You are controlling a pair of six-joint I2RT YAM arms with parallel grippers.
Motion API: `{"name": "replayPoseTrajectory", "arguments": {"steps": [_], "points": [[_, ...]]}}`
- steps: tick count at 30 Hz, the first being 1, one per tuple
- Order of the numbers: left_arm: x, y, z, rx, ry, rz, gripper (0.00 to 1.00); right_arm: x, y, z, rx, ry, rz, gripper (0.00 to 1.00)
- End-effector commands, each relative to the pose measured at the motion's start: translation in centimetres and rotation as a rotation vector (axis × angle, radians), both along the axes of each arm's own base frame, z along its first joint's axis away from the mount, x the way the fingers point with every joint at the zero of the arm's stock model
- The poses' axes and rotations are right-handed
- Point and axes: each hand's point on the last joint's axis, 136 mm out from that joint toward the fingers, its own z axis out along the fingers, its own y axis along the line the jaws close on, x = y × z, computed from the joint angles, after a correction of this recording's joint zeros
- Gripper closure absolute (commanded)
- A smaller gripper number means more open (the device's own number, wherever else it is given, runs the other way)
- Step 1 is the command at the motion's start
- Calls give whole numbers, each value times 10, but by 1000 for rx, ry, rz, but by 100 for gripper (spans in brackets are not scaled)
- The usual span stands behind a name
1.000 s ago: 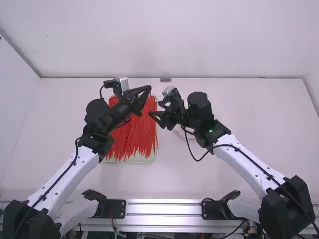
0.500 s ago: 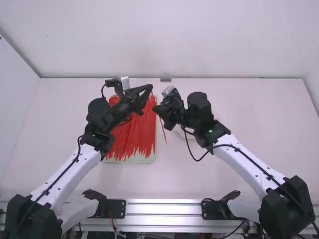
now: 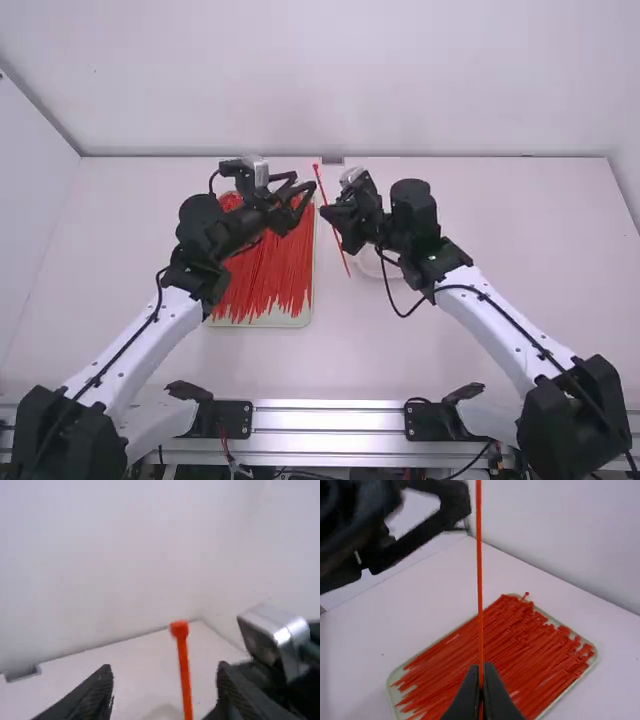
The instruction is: Fasten the cable tie
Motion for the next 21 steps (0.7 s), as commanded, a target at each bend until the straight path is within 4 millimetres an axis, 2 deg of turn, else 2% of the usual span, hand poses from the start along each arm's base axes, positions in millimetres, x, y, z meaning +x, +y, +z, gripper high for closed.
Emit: {"name": "replayPoseTrajectory", "arguments": {"steps": [1,4,6,7,9,14,18,21], "points": [[-3,2,25,85,-108,-53,40,-2,-1,16,28,-45,80,100],[0,7,27,139,-100,-51,33,-1,-10,19,37,-61,106,100],[-2,9,31,201,-114,-78,23,-2,-17,23,49,-80,141,100],[-4,8,32,226,-124,-94,12,-2,-20,25,58,-91,155,100],[-9,6,34,263,-147,-126,2,-3,-24,29,74,-101,173,100],[-38,-7,49,342,-247,-314,1,-11,-38,48,130,-186,278,100],[-37,-7,58,344,-268,-324,1,-18,-49,59,159,-245,346,100],[-49,-17,60,356,-344,-424,1,-25,-55,66,180,-279,405,100]]}}
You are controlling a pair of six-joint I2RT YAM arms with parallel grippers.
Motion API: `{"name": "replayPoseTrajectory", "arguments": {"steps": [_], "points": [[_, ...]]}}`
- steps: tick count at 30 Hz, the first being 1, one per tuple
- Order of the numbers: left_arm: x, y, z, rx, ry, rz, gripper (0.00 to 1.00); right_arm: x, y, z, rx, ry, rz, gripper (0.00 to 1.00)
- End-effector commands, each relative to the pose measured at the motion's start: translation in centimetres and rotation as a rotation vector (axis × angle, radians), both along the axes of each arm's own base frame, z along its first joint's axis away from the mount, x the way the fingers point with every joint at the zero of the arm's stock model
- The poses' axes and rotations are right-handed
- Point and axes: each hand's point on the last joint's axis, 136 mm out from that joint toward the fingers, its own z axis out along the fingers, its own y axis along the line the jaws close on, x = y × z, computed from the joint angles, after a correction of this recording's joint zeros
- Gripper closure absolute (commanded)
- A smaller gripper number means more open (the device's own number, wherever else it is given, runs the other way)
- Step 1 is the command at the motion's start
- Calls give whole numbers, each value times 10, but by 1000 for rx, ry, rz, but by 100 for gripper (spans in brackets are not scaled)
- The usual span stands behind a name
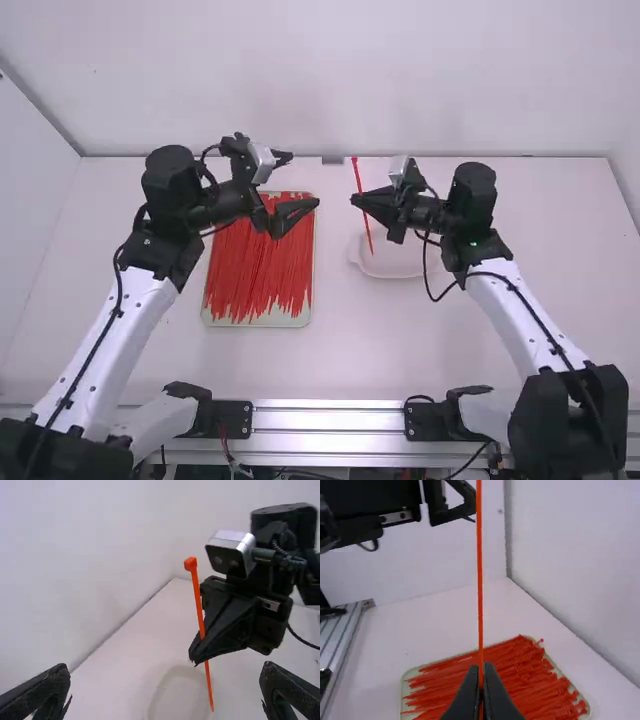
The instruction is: Fasten the cable tie
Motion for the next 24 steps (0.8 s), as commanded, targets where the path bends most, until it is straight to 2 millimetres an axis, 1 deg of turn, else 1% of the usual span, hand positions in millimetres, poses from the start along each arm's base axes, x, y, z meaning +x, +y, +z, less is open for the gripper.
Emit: {"name": "replayPoseTrajectory", "arguments": {"steps": [1,2,4,6,13,17,21,24], "points": [[-14,-11,5,26,-92,-148,1,-18,-1,17,30,-57,137,100],[-17,-12,6,25,-110,-181,1,-22,-2,20,35,-74,160,100],[-16,-13,8,10,-107,-203,1,-26,-2,23,40,-99,187,100],[-14,-17,14,-26,-97,-237,1,-27,0,26,43,-113,190,100],[-15,-25,36,-97,-89,-384,1,-34,12,35,57,-145,221,100],[-15,-28,48,-108,-57,-454,1,-33,12,41,67,-165,214,100],[-13,-30,61,-119,-16,-501,1,-23,12,49,91,-127,149,100],[-9,-31,66,-126,5,-505,1,-24,16,50,99,-110,153,100]]}}
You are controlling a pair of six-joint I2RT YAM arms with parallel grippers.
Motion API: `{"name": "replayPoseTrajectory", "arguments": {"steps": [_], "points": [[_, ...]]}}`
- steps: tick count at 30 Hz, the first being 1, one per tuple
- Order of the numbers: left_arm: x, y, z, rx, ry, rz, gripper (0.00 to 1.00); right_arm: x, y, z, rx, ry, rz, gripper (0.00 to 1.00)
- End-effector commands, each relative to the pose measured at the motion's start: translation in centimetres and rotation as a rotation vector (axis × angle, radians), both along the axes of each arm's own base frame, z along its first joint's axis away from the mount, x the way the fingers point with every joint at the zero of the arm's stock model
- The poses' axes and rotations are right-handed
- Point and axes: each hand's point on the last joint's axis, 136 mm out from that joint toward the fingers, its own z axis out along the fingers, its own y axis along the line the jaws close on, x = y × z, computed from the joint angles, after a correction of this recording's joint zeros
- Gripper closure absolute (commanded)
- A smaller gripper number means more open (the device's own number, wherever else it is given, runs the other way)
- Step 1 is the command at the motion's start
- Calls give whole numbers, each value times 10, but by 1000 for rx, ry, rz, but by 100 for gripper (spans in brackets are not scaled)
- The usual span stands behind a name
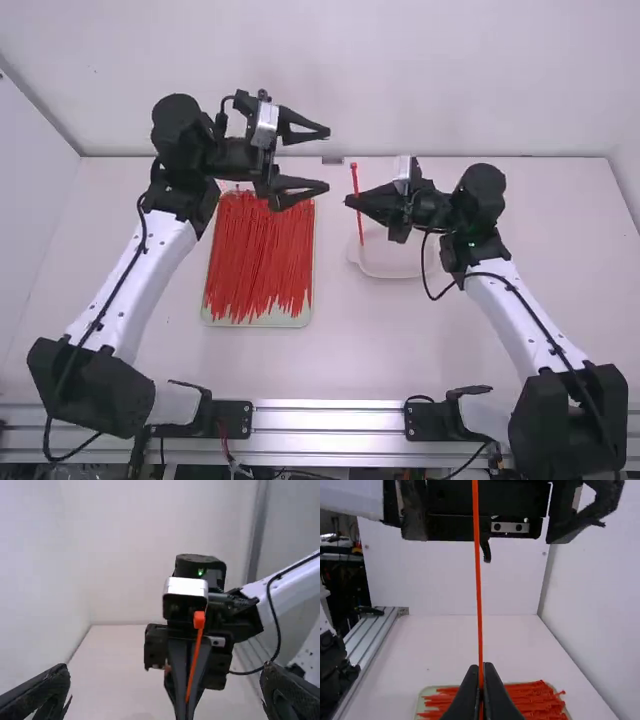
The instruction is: Fasten the cable tie
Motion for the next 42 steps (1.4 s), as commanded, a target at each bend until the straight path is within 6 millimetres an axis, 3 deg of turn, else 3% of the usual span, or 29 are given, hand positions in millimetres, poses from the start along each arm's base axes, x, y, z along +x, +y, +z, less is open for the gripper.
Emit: {"name": "replayPoseTrajectory", "arguments": {"steps": [1,4,15,21,29,36,42], "points": [[-4,3,8,3,36,-38,1,7,5,11,21,55,-28,100],[-7,3,9,6,24,-57,0,13,9,11,38,139,-67,100],[2,2,10,-7,73,-5,11,2,28,19,55,85,-34,100],[1,1,12,-10,81,-8,30,3,29,26,79,93,-50,100],[-10,-14,11,-7,66,-57,43,4,32,27,86,90,-61,100],[-10,-15,11,-6,65,-57,71,4,32,27,86,91,-61,100],[-8,-18,12,-12,67,-42,88,5,32,27,86,90,-62,100]]}}
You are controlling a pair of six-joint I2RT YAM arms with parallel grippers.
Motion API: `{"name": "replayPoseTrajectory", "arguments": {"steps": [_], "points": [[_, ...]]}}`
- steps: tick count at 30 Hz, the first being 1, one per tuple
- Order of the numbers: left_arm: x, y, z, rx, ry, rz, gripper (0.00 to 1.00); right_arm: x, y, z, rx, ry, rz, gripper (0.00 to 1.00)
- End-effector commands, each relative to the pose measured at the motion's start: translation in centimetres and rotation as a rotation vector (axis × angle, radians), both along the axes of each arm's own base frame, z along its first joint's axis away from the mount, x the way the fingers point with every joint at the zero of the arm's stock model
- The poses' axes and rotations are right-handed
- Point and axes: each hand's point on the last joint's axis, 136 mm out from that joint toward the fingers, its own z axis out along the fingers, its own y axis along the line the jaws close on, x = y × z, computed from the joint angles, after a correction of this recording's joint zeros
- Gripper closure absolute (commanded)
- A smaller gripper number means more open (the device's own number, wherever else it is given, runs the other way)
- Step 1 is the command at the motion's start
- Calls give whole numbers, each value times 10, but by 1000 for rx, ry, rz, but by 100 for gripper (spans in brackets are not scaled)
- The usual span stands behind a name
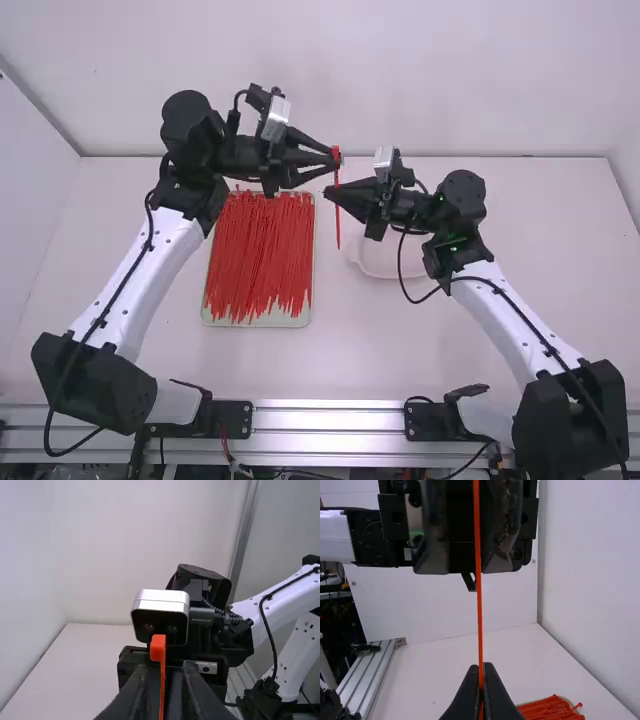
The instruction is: Fasten the cable tie
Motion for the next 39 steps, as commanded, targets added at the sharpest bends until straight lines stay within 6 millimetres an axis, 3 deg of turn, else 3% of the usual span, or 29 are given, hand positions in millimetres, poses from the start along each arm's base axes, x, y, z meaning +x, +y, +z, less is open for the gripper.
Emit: {"name": "replayPoseTrajectory", "arguments": {"steps": [1,5,7,12,13,14,16,17,18,24,31,39], "points": [[0,-2,8,-8,-27,4,91,2,1,11,9,-28,-1,100],[-1,-3,8,-8,-29,2,92,2,1,11,9,-28,0,100],[-1,-4,8,-8,-29,1,98,2,1,11,9,-29,0,100],[0,-6,8,-11,-21,11,98,2,1,11,9,-29,-1,100],[3,-6,8,-12,-11,26,98,2,1,11,9,-28,0,96],[6,-6,8,-13,-1,45,98,1,1,10,8,-28,4,82],[13,-4,7,-17,22,81,98,1,1,10,7,-25,7,44],[24,0,6,-19,40,135,98,1,1,9,5,-21,6,8],[27,2,6,-20,45,154,98,1,1,9,4,-20,7,2],[51,19,-2,-10,60,266,98,4,-3,-4,-38,-27,5,2],[86,27,-20,-11,140,376,98,-25,-9,-18,-102,-337,174,2],[119,43,-48,-4,248,446,98,-37,-5,-34,-125,-433,233,2]]}}
